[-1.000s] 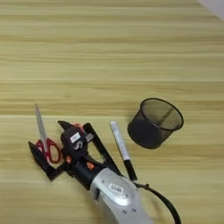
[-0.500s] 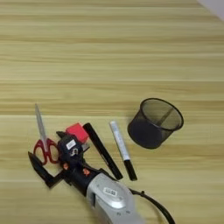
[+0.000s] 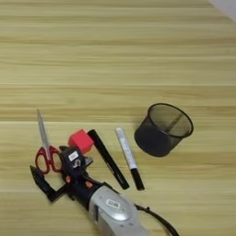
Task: Move the objects on the table
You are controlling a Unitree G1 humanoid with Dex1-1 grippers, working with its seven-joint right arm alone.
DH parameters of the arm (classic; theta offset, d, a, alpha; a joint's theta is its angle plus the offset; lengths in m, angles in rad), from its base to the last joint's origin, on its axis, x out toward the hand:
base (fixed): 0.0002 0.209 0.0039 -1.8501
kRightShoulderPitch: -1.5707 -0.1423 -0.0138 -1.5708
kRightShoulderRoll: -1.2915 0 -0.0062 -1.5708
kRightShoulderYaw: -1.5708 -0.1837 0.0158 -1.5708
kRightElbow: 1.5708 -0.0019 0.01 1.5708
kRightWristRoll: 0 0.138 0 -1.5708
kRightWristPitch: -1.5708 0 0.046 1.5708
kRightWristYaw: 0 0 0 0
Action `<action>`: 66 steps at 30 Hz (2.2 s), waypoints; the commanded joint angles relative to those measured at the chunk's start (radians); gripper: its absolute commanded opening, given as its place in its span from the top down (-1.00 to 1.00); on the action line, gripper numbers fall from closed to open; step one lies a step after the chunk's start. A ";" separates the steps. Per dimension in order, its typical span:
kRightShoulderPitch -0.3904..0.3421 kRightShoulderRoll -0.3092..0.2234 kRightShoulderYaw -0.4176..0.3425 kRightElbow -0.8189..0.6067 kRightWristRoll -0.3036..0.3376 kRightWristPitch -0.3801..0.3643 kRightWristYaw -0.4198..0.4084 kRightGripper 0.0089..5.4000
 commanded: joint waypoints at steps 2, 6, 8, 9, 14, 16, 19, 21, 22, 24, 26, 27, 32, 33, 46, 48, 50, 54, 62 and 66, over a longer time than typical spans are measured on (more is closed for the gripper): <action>-0.011 -0.003 0.011 -0.019 0.011 0.025 -0.008 -0.99; 0.004 -0.002 0.032 -0.037 0.013 0.032 -0.004 -0.99; 0.005 -0.002 0.037 -0.041 0.021 0.040 0.001 -0.99; 0.006 0.000 0.038 -0.044 0.029 0.048 0.003 -0.99; 0.020 0.001 0.049 -0.071 0.073 0.102 0.009 -0.99; 0.024 -0.002 0.054 -0.075 0.079 0.108 0.008 -0.99; 0.031 -0.003 0.059 -0.086 0.098 0.128 0.006 -0.99; 0.033 -0.006 0.064 -0.091 0.098 0.129 0.003 -0.99; 0.033 -0.007 0.066 -0.091 0.098 0.129 0.002 -0.99; 0.033 -0.007 0.067 -0.090 0.099 0.130 0.000 -0.99; 0.034 -0.008 0.070 -0.090 0.100 0.130 -0.001 -0.99; 0.035 -0.008 0.072 -0.090 0.099 0.129 0.000 -0.99; 0.035 -0.010 0.072 -0.092 0.093 0.118 -0.005 -0.99; 0.034 -0.011 0.070 -0.094 0.089 0.112 -0.007 -0.99; 0.035 -0.051 -0.019 -0.247 0.110 0.092 -0.006 -0.99; 0.032 -0.051 -0.035 -0.253 0.109 0.086 -0.009 -0.99; 0.030 -0.053 -0.046 -0.258 0.112 0.083 -0.008 -0.99; 0.036 -0.059 -0.056 -0.280 0.116 0.070 0.000 -0.99; 0.044 -0.080 -0.113 -0.333 0.120 0.075 -0.006 -0.99; 0.046 -0.089 -0.165 -0.350 0.132 0.077 -0.006 -0.99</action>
